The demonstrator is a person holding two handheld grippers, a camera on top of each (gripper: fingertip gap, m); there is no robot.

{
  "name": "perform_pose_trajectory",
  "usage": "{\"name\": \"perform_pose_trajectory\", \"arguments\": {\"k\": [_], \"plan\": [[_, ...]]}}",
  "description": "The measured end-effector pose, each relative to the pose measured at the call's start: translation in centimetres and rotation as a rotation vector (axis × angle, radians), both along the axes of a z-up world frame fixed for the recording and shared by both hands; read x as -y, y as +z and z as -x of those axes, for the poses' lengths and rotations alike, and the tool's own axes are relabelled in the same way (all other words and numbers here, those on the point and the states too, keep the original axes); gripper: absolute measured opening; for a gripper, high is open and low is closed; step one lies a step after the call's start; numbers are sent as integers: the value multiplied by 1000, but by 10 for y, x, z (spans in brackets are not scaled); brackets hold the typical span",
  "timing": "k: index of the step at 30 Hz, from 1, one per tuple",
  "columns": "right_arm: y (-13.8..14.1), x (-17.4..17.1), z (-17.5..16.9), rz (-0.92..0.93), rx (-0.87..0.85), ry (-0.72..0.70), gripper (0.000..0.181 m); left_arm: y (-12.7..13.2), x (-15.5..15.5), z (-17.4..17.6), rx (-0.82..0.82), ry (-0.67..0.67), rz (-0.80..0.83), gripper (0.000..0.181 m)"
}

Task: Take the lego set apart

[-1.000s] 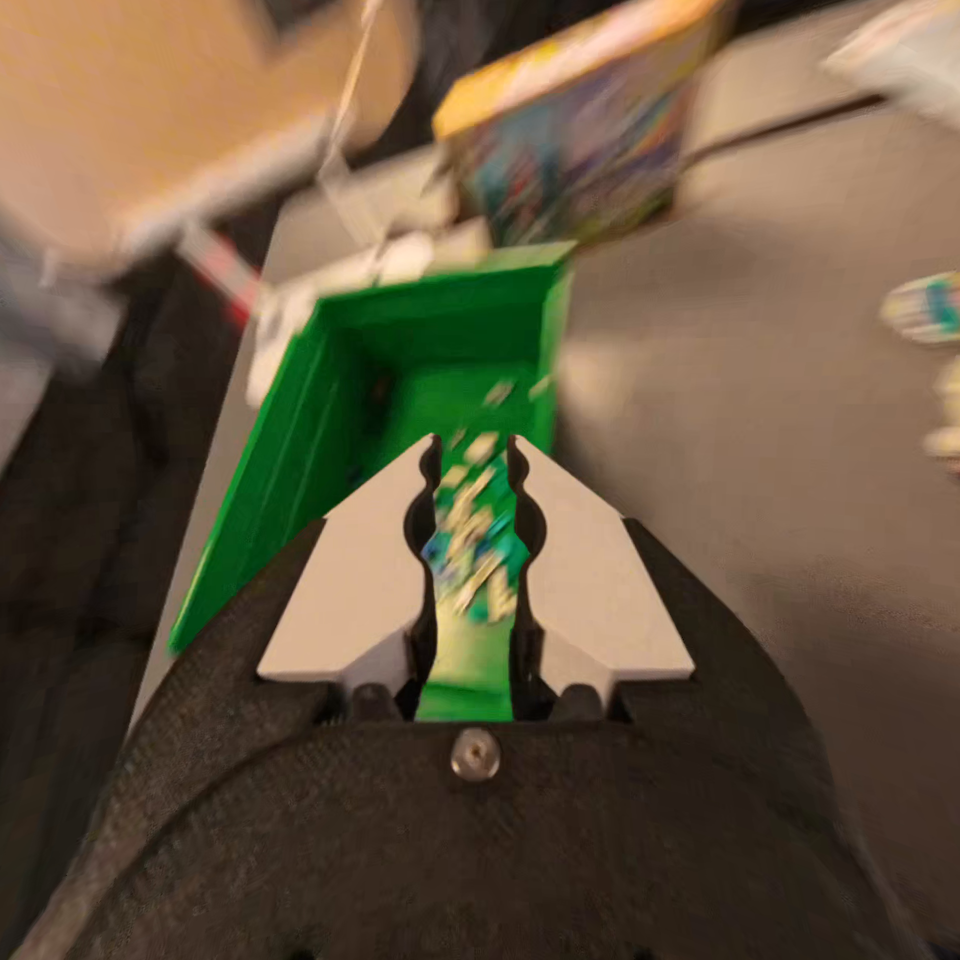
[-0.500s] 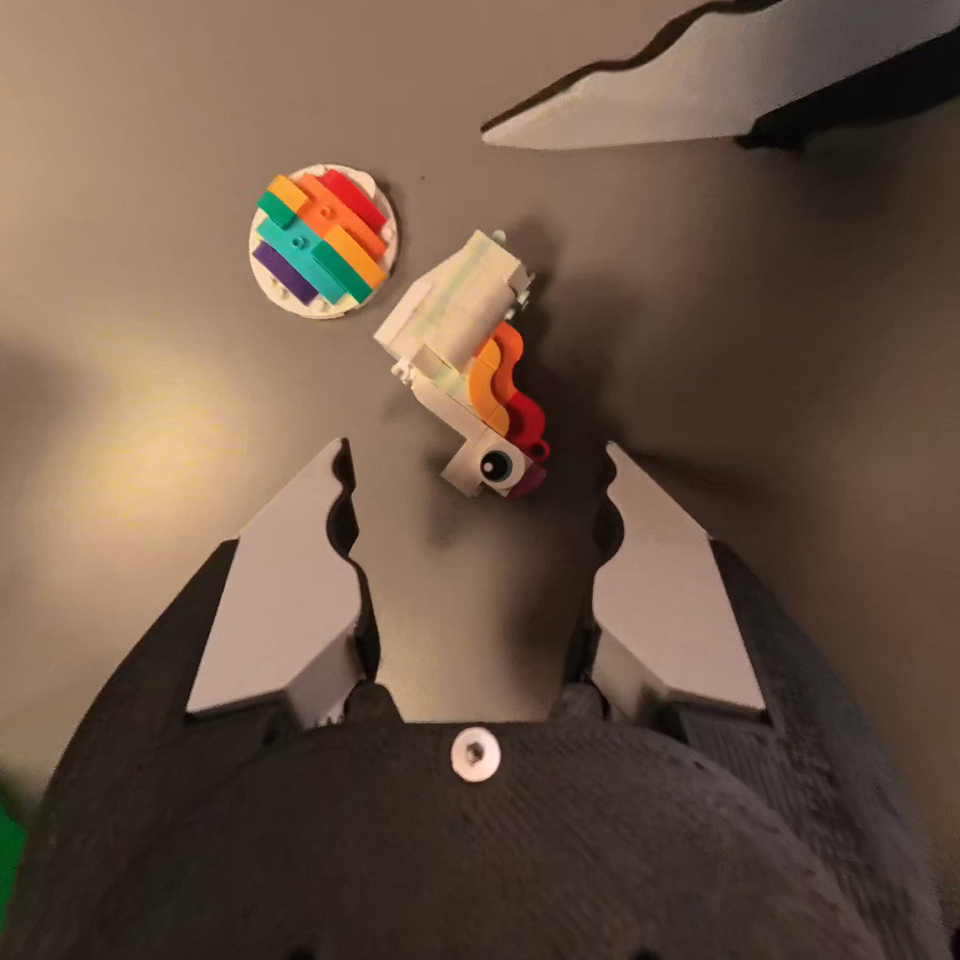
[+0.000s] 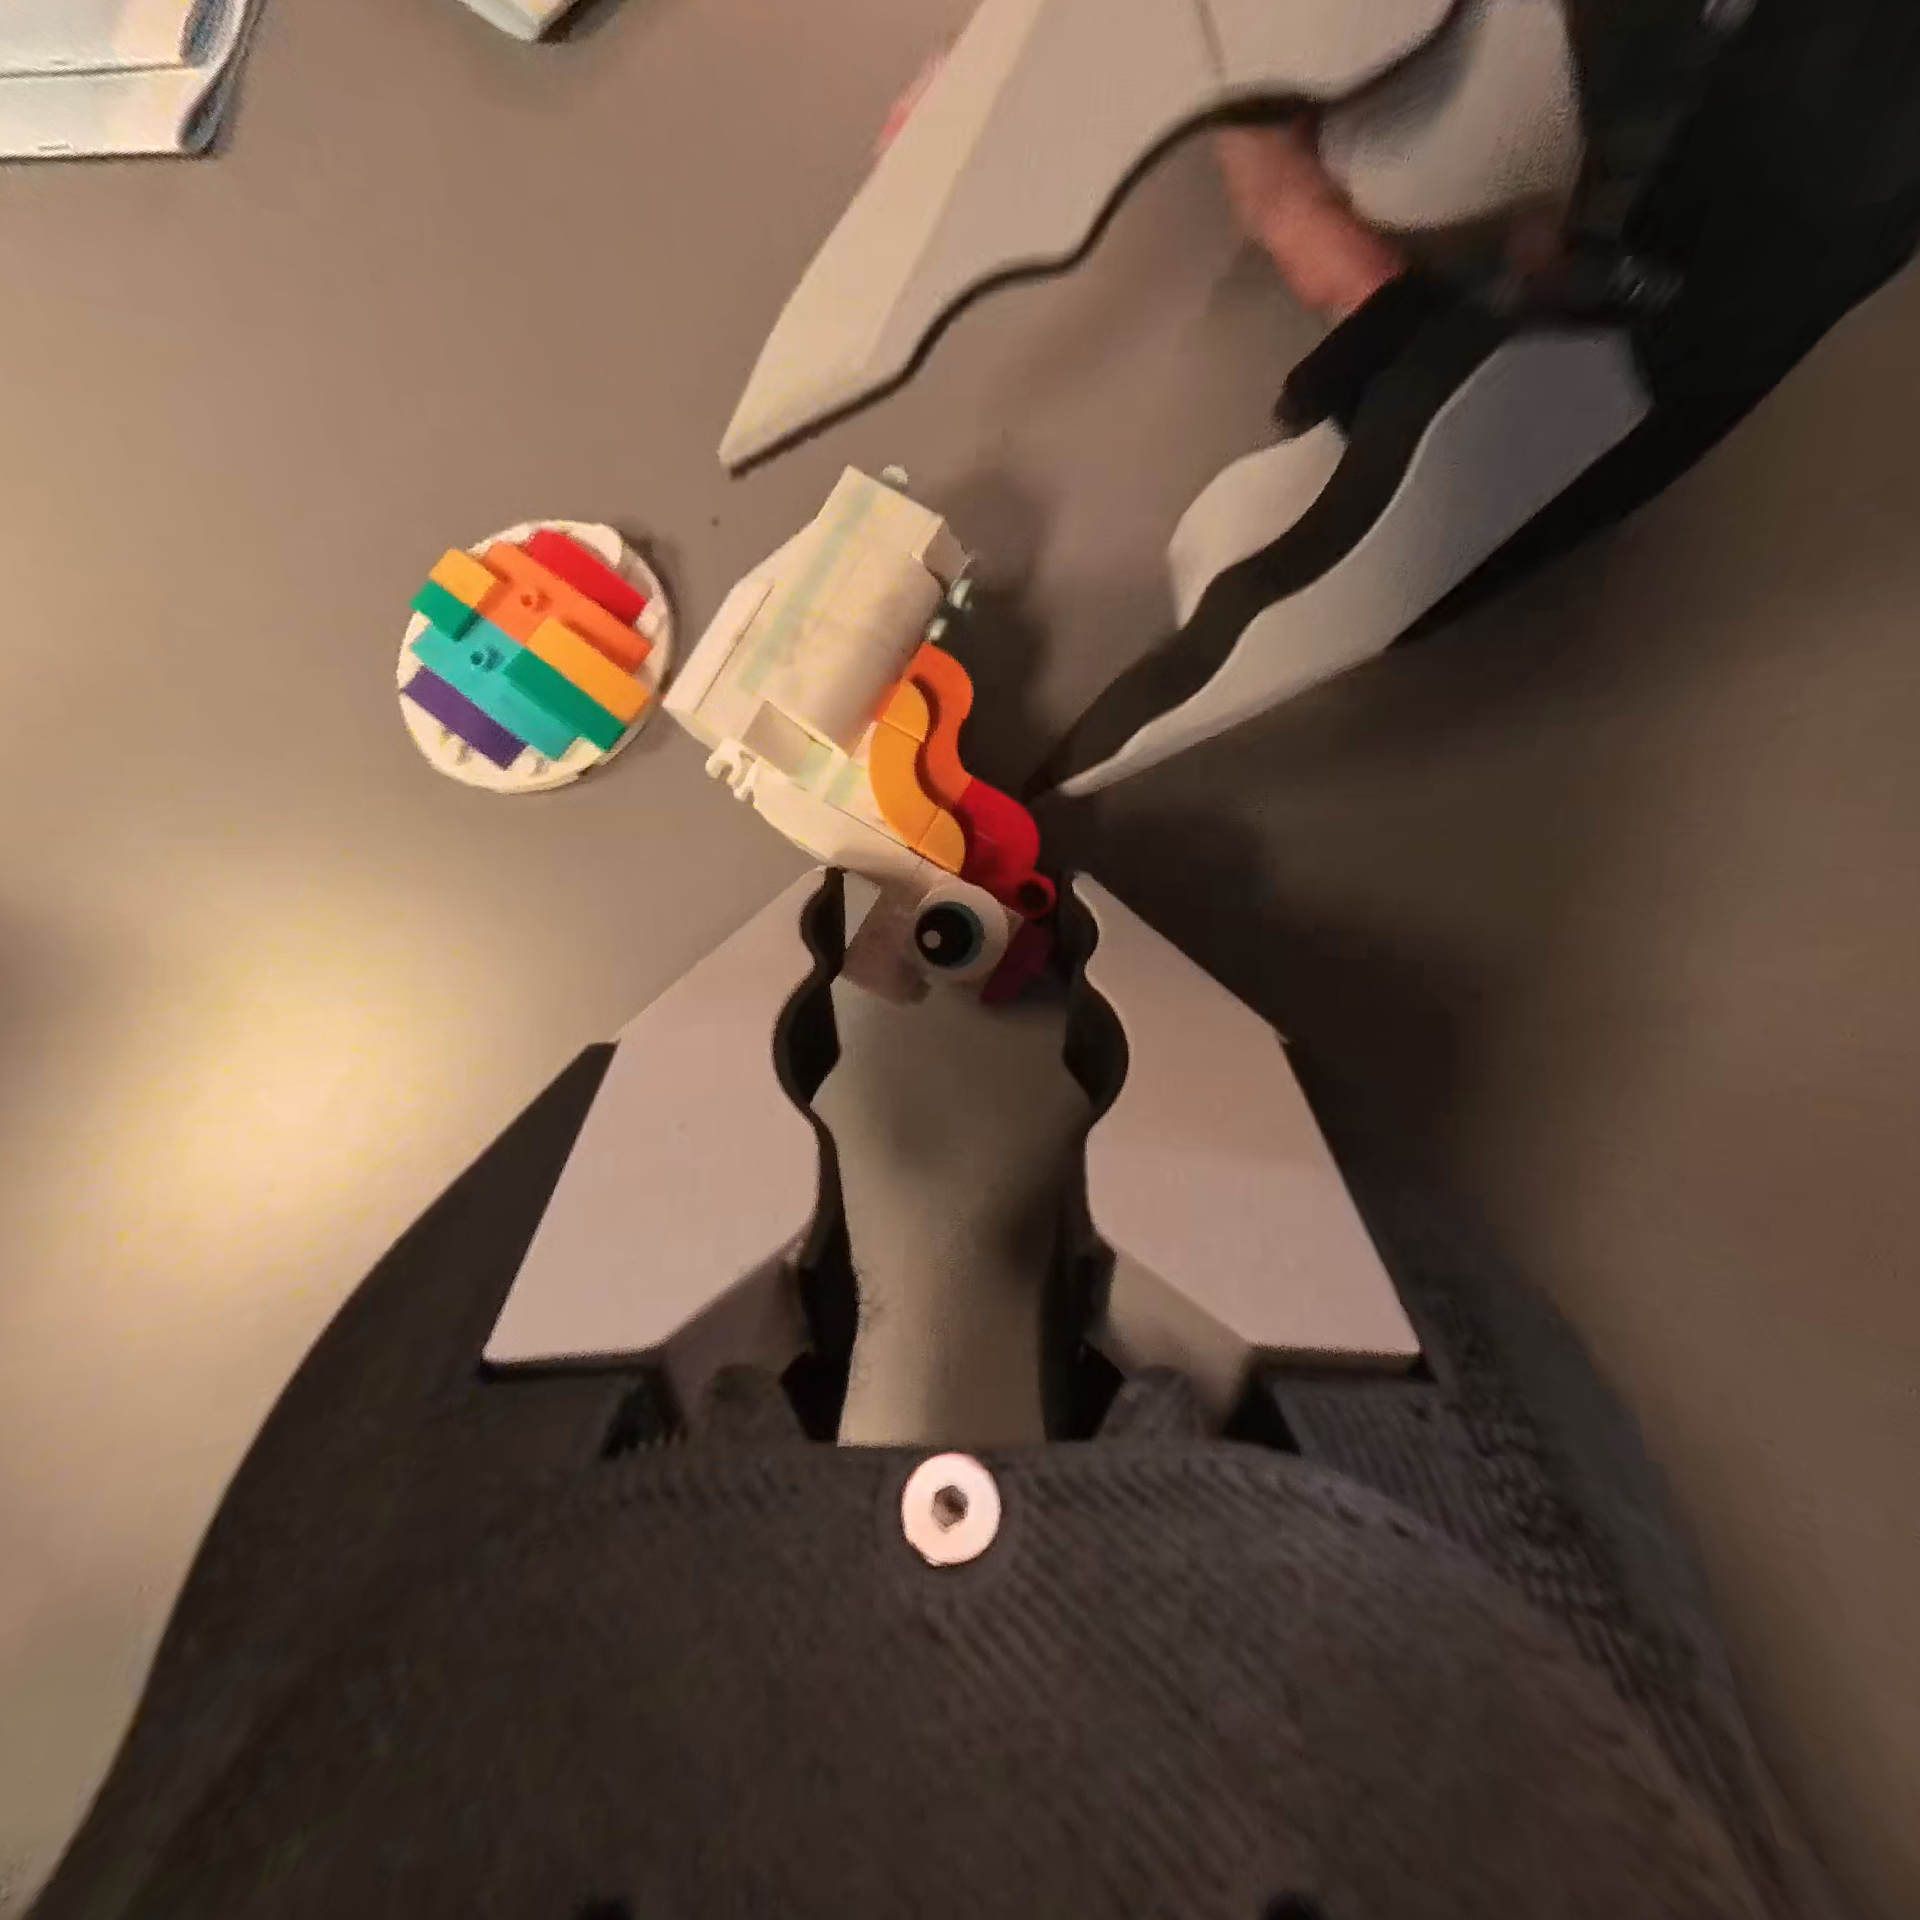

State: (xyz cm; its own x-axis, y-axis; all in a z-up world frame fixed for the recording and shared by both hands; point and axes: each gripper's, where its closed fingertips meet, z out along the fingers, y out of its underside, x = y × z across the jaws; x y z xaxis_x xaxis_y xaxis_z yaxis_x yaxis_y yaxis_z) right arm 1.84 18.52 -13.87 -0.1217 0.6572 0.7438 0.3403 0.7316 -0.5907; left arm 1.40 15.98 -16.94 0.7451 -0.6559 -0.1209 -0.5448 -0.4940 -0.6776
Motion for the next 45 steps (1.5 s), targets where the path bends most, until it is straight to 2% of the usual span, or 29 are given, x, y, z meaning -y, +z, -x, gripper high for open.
{"name": "perform_pose_trajectory", "arguments": {"k": [1, 6, 7, 9, 10, 11, 12, 13, 16, 18, 21, 26, 28, 30, 36, 45], "plan": [[0, 0, 0, -69, 6, 0, 67, 2, 2, -6, 48, -14, 17, 39], [0, 3, 3, -401, 22, 9, 60, 16, 19, -35, 322, -154, 115, 40], [1, 3, 3, -443, 20, 10, 48, 19, 22, -38, 361, -183, 122, 40], [0, 2, 3, -463, 27, -1, 43, 21, 20, -36, 364, -200, 84, 40], [-1, 0, 3, -446, 40, -17, 41, 22, 18, -36, 344, -206, 40, 41], [-2, -2, 3, -423, 53, -31, 37, 24, 14, -33, 298, -207, -32, 50], [-3, -4, 2, -400, 54, -39, 37, 26, 8, -28, 214, -206, -127, 70], [-1, -5, 1, -381, 47, -45, 36, 28, 5, -22, 105, -221, -239, 74], [2, -7, 0, -327, 31, -59, 36, 41, 6, -15, -193, -310, -558, 56], [1, -6, 0, -312, 33, -56, 36, 47, 13, -23, -246, -364, -655, 49], [0, -6, 0, -303, 38, -54, 36, 48, 14, -28, -297, -391, -702, 47], [-2, -1, 1, -304, 46, -33, 36, 38, 14, -29, -367, -425, -696, 44], [-2, 0, 1, -309, 46, -29, 36, 35, 16, -33, -365, -445, -695, 32], [-1, -3, 0, -309, 38, -40, 36, 36, 14, -33, -357, -422, -679, 31], [14, 14, 0, -263, -61, 51, 40, 44, 9, -29, -191, -342, -585, 30], [7, 18, -1, -235, -31, 76, 37, 46, 9, -27, -24, -322, -504, 30]]}}
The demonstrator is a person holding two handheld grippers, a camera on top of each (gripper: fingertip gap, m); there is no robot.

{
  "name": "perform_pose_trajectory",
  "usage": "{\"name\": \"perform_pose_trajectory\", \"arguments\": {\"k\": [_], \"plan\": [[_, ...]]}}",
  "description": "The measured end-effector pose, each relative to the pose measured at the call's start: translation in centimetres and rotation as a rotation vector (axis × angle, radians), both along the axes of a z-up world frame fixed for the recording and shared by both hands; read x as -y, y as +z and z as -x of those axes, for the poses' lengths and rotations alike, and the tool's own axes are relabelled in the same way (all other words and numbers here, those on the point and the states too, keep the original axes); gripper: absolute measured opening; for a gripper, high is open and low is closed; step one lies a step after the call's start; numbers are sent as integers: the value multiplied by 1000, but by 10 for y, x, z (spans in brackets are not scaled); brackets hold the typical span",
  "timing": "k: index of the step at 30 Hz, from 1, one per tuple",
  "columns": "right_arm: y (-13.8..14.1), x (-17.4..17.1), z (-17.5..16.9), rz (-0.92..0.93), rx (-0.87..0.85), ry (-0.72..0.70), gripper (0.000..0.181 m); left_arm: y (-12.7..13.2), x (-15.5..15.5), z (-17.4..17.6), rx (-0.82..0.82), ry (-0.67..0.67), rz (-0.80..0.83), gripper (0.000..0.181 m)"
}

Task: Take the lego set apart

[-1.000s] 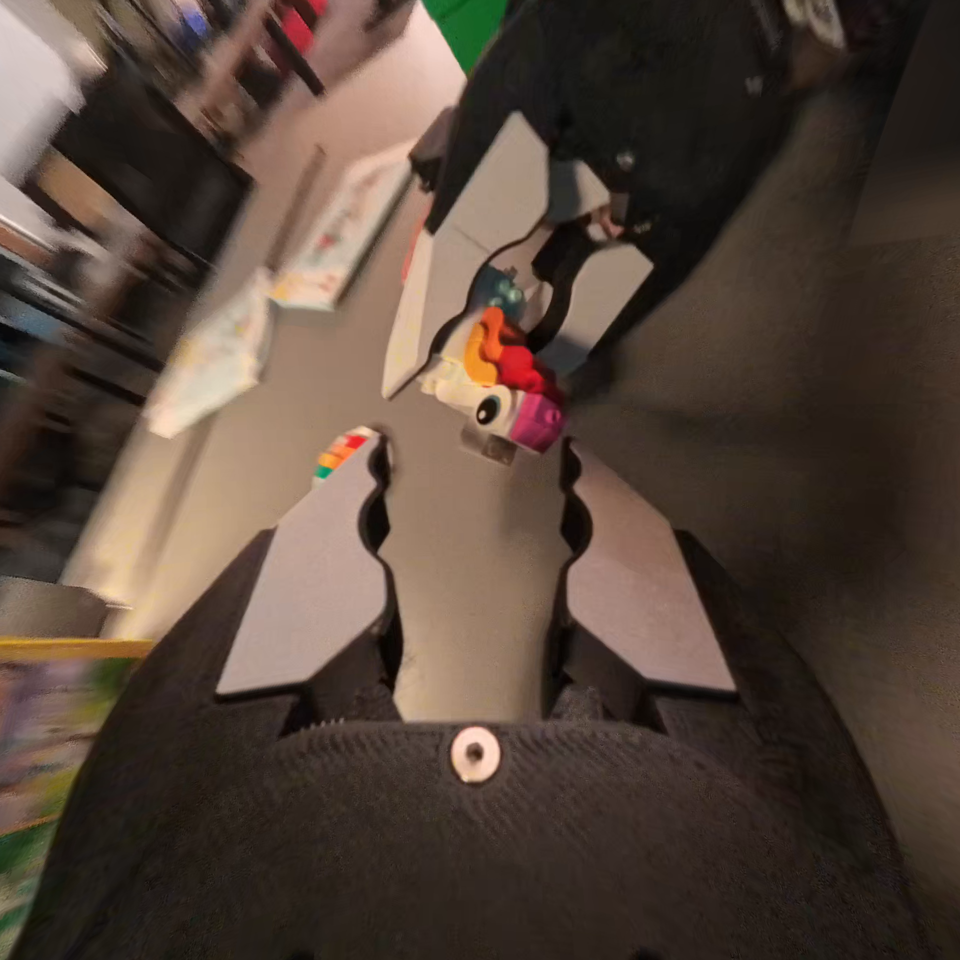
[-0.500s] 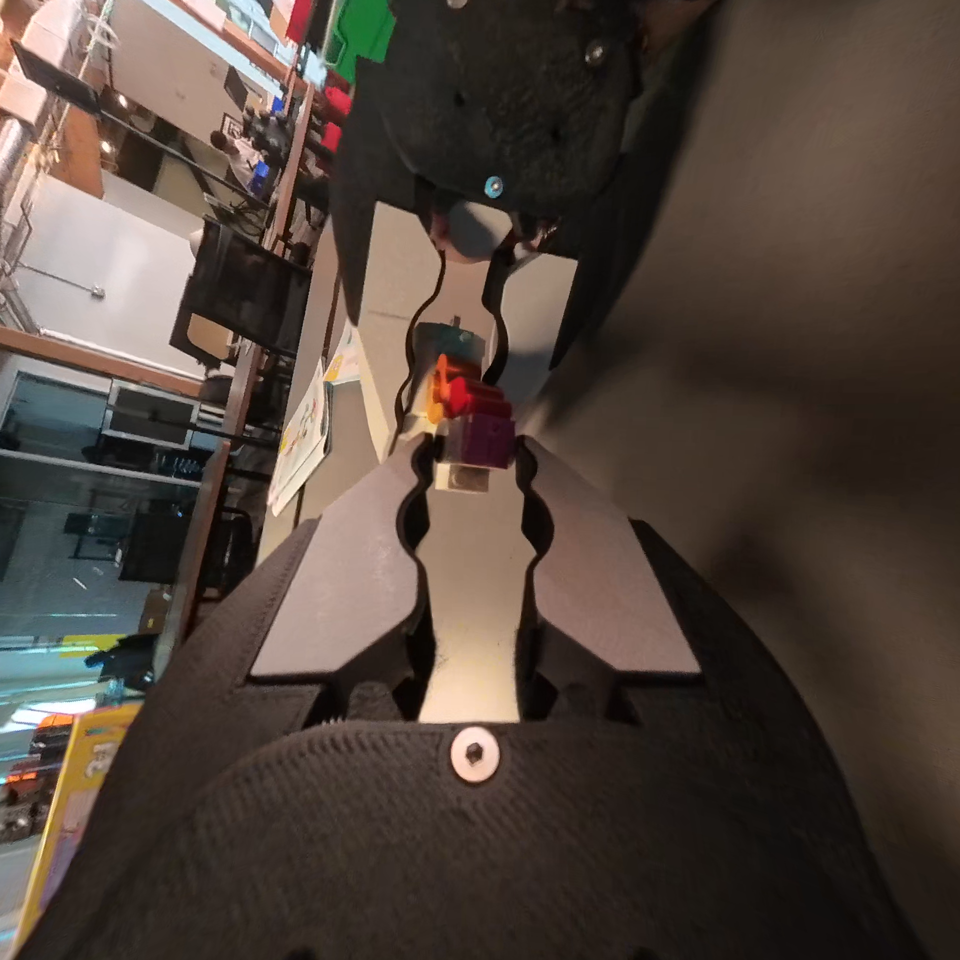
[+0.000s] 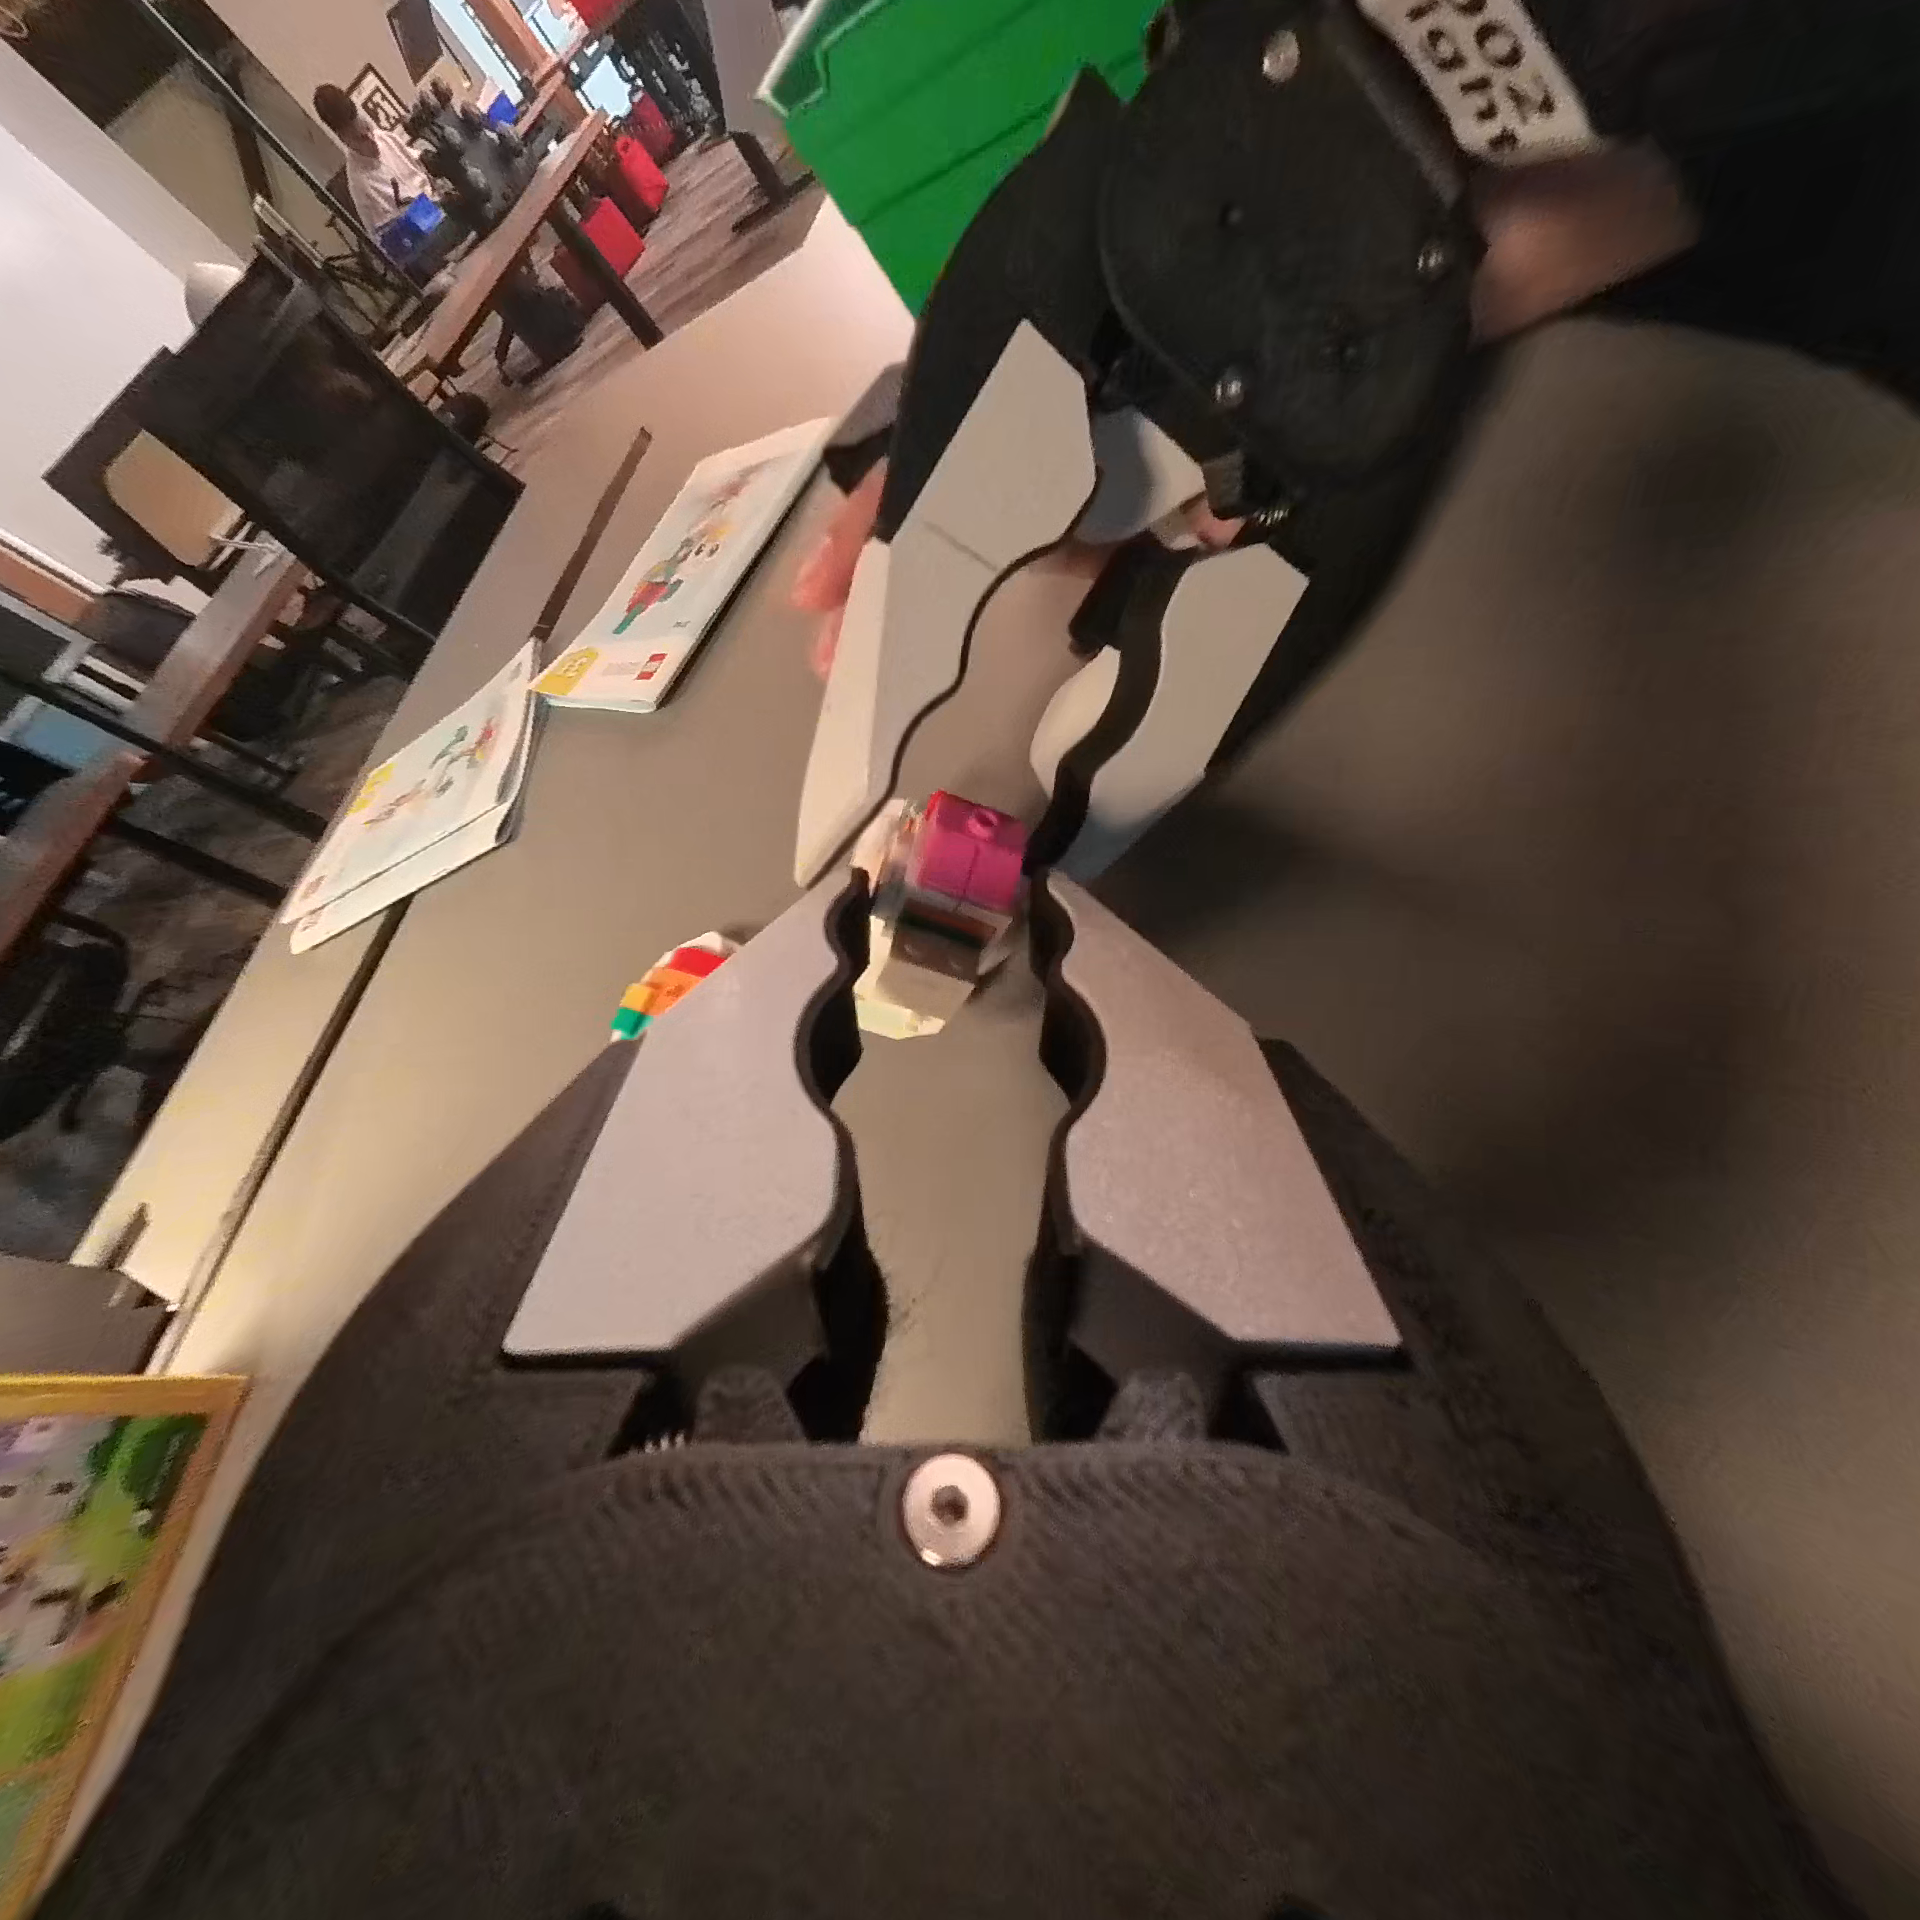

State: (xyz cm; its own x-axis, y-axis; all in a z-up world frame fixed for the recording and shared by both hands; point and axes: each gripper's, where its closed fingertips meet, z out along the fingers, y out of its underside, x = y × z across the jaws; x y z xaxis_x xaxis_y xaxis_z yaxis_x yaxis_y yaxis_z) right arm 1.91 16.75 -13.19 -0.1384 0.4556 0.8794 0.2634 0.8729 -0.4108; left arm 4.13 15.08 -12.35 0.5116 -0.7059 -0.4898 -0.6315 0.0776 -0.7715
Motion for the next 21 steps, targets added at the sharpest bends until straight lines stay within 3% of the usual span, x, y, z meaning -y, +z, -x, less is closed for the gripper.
{"name": "perform_pose_trajectory", "arguments": {"k": [4, 8, 10, 16, 21], "plan": [[-1, 4, 2, 92, 4, 11, 33, 6, 3, -4, 98, -21, 52, 30], [20, 3, 2, 397, -85, 19, 23, 30, 0, -4, 283, -4, 28, 32], [35, -2, -1, 584, -162, 25, 23, 41, -2, 1, 376, 13, 38, 47], [73, -10, -16, 1223, -312, 218, 23, 48, -6, 6, 633, -7, 213, 53], [82, -1, -19, 1398, -310, 343, 23, 45, -7, -5, 764, -49, 340, 52]]}}
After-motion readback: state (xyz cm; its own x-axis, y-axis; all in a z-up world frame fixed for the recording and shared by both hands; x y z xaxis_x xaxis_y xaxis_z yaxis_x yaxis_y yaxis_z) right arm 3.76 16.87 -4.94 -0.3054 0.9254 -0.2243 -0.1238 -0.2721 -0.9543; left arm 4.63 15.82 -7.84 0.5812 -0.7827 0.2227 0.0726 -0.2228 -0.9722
